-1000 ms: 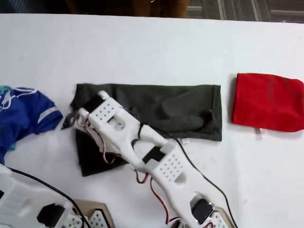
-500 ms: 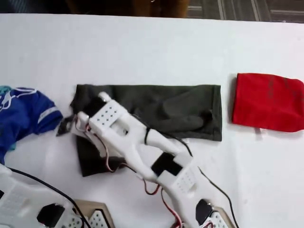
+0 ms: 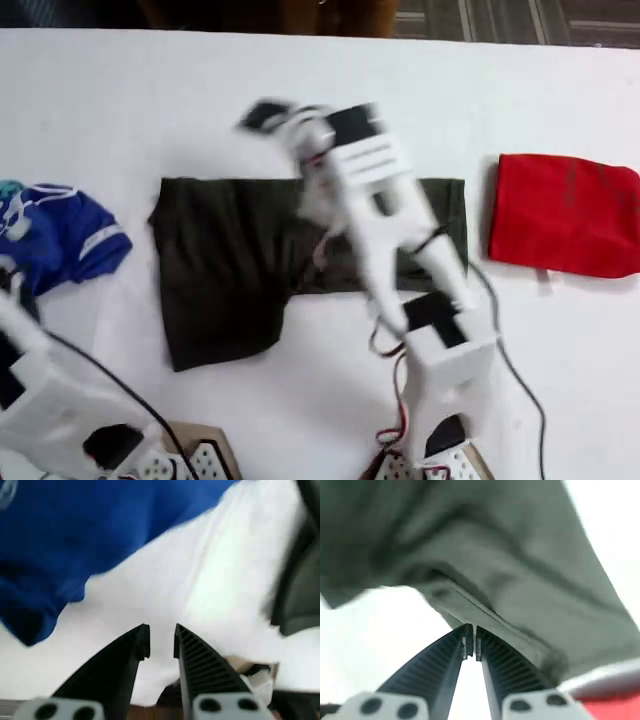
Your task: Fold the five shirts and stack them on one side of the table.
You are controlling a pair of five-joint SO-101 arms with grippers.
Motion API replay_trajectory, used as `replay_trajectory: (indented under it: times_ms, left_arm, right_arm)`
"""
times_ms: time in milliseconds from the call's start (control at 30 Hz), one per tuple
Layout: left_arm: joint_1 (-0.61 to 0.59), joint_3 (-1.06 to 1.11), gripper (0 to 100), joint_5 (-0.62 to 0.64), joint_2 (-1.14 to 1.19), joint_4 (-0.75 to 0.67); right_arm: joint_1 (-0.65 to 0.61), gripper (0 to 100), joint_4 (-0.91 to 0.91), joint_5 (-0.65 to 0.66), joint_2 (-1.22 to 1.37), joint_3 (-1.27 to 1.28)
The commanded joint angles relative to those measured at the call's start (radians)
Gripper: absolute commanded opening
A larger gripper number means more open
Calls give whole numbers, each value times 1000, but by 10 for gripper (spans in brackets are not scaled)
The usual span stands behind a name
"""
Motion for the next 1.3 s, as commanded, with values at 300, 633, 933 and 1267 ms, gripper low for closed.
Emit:
replay_trajectory:
  times_ms: [300,633,933,1267]
  left_arm:
    - [672,-234,28,362,-31,-287]
    - [720,-337,31,431,394,-466]
    - [718,-734,31,431,736,-344]
    - [721,-1104,31,431,951,-155]
  right_arm:
    - [286,18,-8,46,-59,178]
    - [312,18,-136,48,-25,206]
    - [375,18,-133,54,174,227]
    - [469,18,-25,193,176,221]
